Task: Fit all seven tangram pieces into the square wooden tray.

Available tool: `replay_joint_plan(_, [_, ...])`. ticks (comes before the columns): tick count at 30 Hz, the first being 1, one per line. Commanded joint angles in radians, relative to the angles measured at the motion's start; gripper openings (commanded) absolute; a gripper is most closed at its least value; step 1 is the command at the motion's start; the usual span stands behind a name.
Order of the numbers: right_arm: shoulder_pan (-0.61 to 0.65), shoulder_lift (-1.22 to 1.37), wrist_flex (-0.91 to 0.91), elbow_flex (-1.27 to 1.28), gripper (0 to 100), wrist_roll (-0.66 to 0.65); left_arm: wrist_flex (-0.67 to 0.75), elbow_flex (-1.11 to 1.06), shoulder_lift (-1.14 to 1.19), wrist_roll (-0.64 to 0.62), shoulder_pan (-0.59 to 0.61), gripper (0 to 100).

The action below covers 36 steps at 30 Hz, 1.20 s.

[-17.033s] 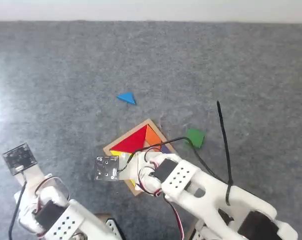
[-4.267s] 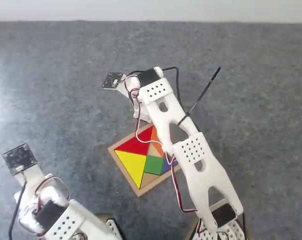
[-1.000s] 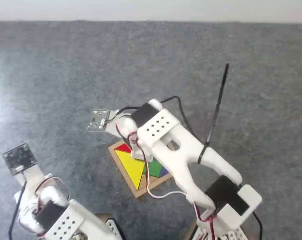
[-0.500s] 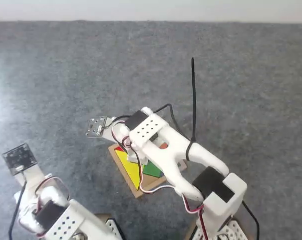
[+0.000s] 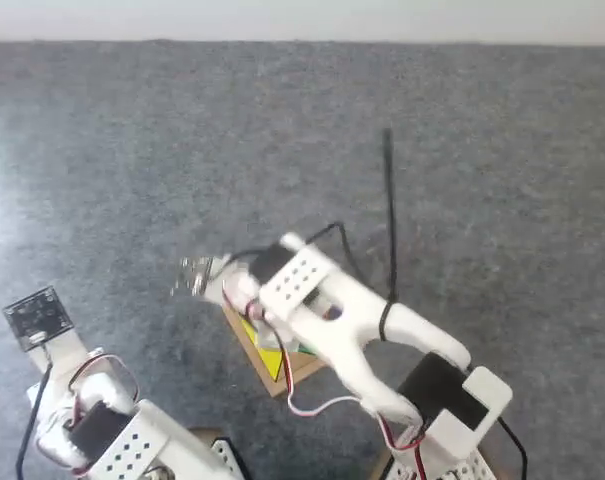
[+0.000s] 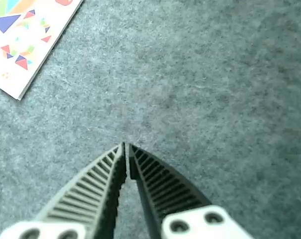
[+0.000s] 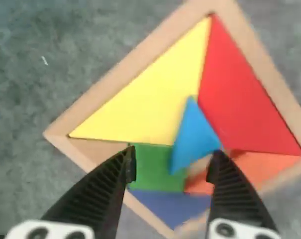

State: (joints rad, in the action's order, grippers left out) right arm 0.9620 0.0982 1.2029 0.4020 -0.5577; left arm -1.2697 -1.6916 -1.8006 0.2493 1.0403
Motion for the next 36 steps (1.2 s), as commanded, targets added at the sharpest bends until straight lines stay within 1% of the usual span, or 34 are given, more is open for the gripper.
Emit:
replay_joint_plan(1, [0.045,-0.047,-0.090,0.051,19.1,0.023,0.000,0.016,-0.018,0.008,0.006,1])
replay_joint_plan(7, [-0.027,-0.047,-0.108,0.051,19.1,0.017,0.000,0.016,-0.018,0.008,0.006,1])
replay_joint_plan(12, [-0.054,-0.074,-0.099,0.048,18.8,-0.003,0.000,0.016,-0.018,0.008,0.006,1])
replay_joint_plan(16, [-0.102,-0.208,-0.068,0.046,18.9,-0.003,0.000,0.016,-0.018,0.008,0.006,1])
replay_joint_plan(19, [-0.107,-0.344,-0.036,0.075,18.9,-0.002,0.000,0.016,-0.018,0.008,0.006,1])
replay_joint_plan(23, [-0.070,-0.510,-0.101,0.216,19.0,-0.011,0.002,0.018,-0.018,0.008,0.006,1])
replay_joint_plan(26, [-0.087,-0.621,-0.140,0.328,19.0,-0.075,0.018,0.024,-0.018,0.008,0.006,1])
replay_joint_plan(28, [-0.166,-0.697,-0.124,0.371,19.0,-0.092,0.041,0.025,-0.018,0.020,0.018,2])
replay_joint_plan(29, [-0.216,-0.737,-0.116,0.390,18.9,-0.095,0.044,0.035,-0.018,0.046,0.023,2])
replay_joint_plan(31, [-0.355,-0.808,-0.101,0.437,18.8,-0.097,0.037,0.070,-0.015,0.109,0.026,5])
replay_joint_plan(32, [-0.429,-0.839,-0.105,0.470,18.8,-0.106,0.032,0.091,-0.014,0.107,0.023,7])
replay_joint_plan(34, [-0.565,-0.889,-0.127,0.555,18.8,-0.138,0.005,0.145,-0.011,0.061,0.006,11])
replay_joint_plan(36, [-0.634,-0.914,-0.173,0.652,18.8,-0.146,-0.006,0.183,-0.009,0.046,-0.043,11])
